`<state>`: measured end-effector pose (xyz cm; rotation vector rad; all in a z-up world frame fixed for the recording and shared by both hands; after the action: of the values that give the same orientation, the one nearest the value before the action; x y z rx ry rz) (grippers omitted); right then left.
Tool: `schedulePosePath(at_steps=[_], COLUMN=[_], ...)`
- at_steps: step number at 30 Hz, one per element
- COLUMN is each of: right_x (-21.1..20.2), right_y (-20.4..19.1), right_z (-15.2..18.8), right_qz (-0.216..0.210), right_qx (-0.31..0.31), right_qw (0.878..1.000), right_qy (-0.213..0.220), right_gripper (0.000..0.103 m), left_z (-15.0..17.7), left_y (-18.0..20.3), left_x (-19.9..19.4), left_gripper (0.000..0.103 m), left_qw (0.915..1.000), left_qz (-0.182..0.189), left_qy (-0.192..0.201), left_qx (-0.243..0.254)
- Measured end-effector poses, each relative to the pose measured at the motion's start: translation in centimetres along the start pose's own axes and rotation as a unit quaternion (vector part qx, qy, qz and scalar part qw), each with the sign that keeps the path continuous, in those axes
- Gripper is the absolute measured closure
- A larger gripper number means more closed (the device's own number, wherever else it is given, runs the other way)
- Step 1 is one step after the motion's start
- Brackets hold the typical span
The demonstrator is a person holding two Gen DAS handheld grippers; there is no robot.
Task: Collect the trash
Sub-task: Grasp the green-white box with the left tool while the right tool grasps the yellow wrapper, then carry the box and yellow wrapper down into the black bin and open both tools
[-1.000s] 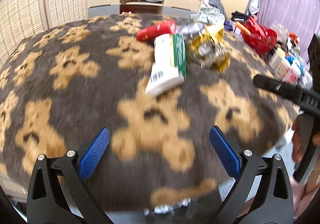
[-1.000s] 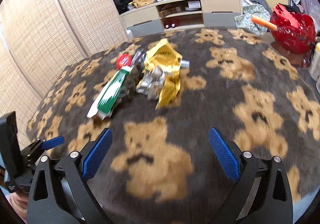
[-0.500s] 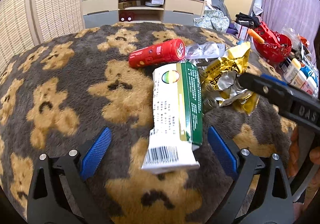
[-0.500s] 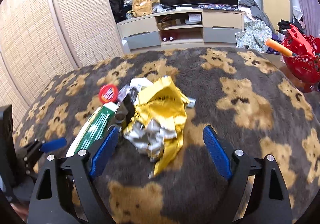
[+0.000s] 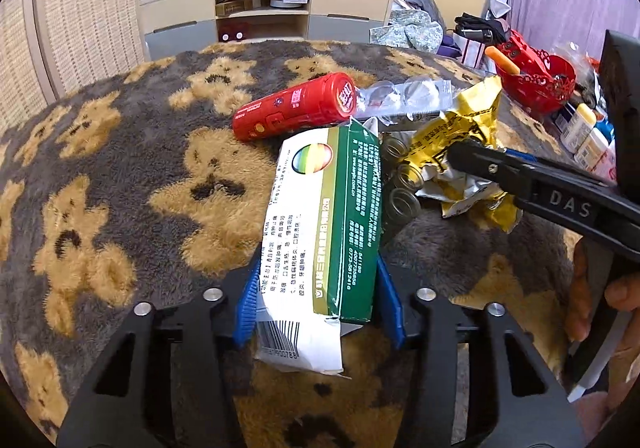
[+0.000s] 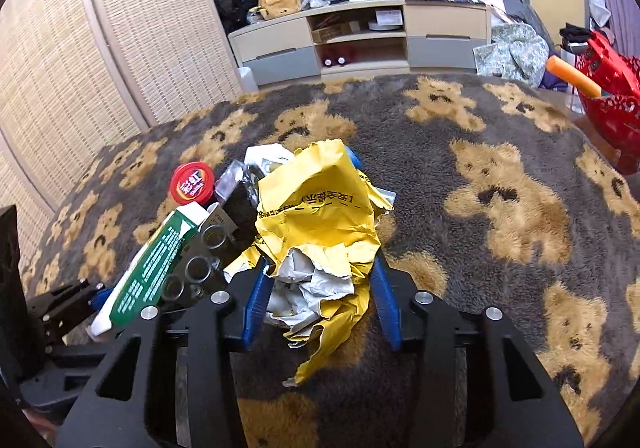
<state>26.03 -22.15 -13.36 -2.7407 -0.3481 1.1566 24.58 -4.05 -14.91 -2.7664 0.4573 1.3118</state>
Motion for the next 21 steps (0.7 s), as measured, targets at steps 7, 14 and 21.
schedulePosePath(at_steps=[7, 14, 21], right_x=[-3.8, -7.5, -11.9], right_y=[-0.7, -0.9, -1.7], right_z=[0.7, 2.6, 5.2], right_qz=[-0.002, -0.009, -0.024], right_qx=[-0.021, -0.025, -0.028], right_qw=[1.000, 0.999, 0.999], right_qy=[0.021, 0.018, 0.030], right_gripper=[0.057, 0.057, 0.057], left_z=[1.3, 3.8, 6.5], left_y=[-0.4, -0.6, 0.4], left_x=[-2.4, -6.0, -9.8], left_gripper=[0.063, 0.064, 0.065], left_qw=[0.9999, 0.9999, 0.9997], left_qz=[-0.014, -0.014, -0.004], left_qy=[0.003, 0.009, 0.022], left_qx=[0.004, 0.000, -0.009])
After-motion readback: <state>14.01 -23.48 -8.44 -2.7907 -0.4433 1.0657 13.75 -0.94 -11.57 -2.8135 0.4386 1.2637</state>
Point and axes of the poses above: each gripper's, at about its wrist camera, not at the fingertips, and x roughly the way its jaws point, y to its right, z to its underside, the point moved 2 cm from there along x, roughly the way its jaws point
